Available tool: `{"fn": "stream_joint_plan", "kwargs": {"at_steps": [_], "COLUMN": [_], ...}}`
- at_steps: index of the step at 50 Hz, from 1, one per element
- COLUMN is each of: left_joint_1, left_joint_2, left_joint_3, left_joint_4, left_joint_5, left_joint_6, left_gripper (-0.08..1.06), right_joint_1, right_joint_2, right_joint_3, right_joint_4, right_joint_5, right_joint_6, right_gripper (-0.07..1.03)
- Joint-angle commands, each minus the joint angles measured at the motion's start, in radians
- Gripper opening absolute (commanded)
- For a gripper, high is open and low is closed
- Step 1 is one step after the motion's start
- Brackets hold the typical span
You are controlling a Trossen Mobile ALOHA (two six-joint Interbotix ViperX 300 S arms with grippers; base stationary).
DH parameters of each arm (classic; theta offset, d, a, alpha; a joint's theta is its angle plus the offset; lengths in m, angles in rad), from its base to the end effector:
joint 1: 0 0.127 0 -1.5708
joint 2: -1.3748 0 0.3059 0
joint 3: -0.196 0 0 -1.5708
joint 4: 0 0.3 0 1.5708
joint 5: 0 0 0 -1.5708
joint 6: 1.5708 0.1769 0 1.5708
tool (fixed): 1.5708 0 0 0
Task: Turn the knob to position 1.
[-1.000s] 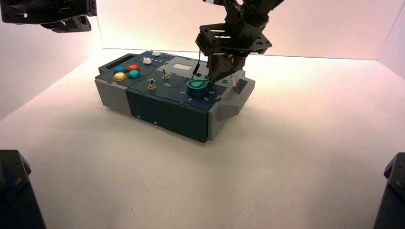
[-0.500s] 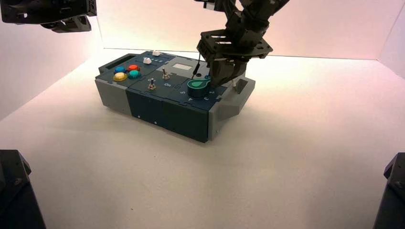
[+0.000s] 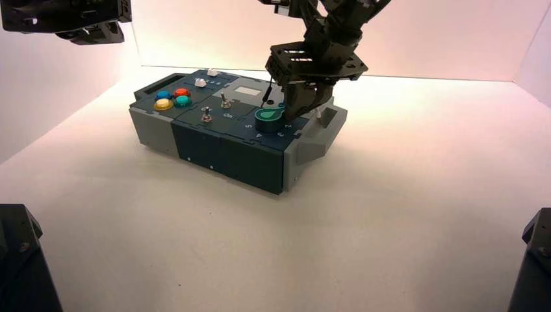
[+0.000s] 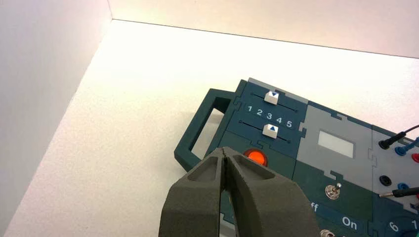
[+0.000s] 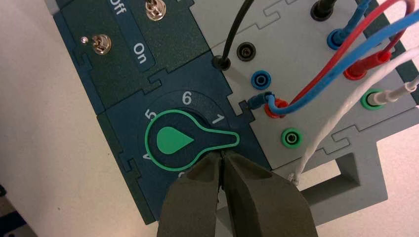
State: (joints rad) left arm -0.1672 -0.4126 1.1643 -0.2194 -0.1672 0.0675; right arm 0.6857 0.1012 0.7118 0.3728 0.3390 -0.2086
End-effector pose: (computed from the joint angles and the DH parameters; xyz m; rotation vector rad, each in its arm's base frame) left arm 0.2973 -0.0437 0.1228 -0.0847 0.5937 -0.0832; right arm 0.2733 0.2513 0.0428 -0.1996 1.1581 0.6331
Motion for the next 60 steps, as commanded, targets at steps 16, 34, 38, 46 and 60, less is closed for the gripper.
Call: {"fn": "stream_joint_plan", "kwargs": {"at_steps": [16,34,38,46,60], "left_joint_1": [0.003,0.003,0.003,0.003,0.003], "left_joint_2": [-0.006,-0.005,-0.006,-0.006,-0.006], "left_joint_3": [-0.018,-0.017,-0.017,-0.017,-0.018], "left_joint_4": [0.000,0.002,0.000,0.002,0.000], "left_joint_5": [-0.003,-0.003,-0.003,-0.003,-0.003], "left_joint_6": [-0.002,0.000,-0.002,0.000,-0.002], "left_gripper": [-0.03,-0.03,-0.03,-0.03,-0.03], "right_joint_1": [-0.011,-0.018,-0.018,-0.018,-0.018], "right_joint_2": [-0.014,-0.006,-0.005,0.003,0.011], "right_joint_3": [-0.029,-0.040,-0.043,-0.046,-0.049], "right_joint_4": [-0.003,-0.006,-0.008,-0.009,-0.011], "right_joint_5": [-0.003,-0.003,-0.003,-0.003,0.002], "right_joint_6": [-0.002,-0.002,-0.002,-0.002,-0.002], "right_gripper": [-0.02,-0.02,-0.02,-0.02,-0.02]}}
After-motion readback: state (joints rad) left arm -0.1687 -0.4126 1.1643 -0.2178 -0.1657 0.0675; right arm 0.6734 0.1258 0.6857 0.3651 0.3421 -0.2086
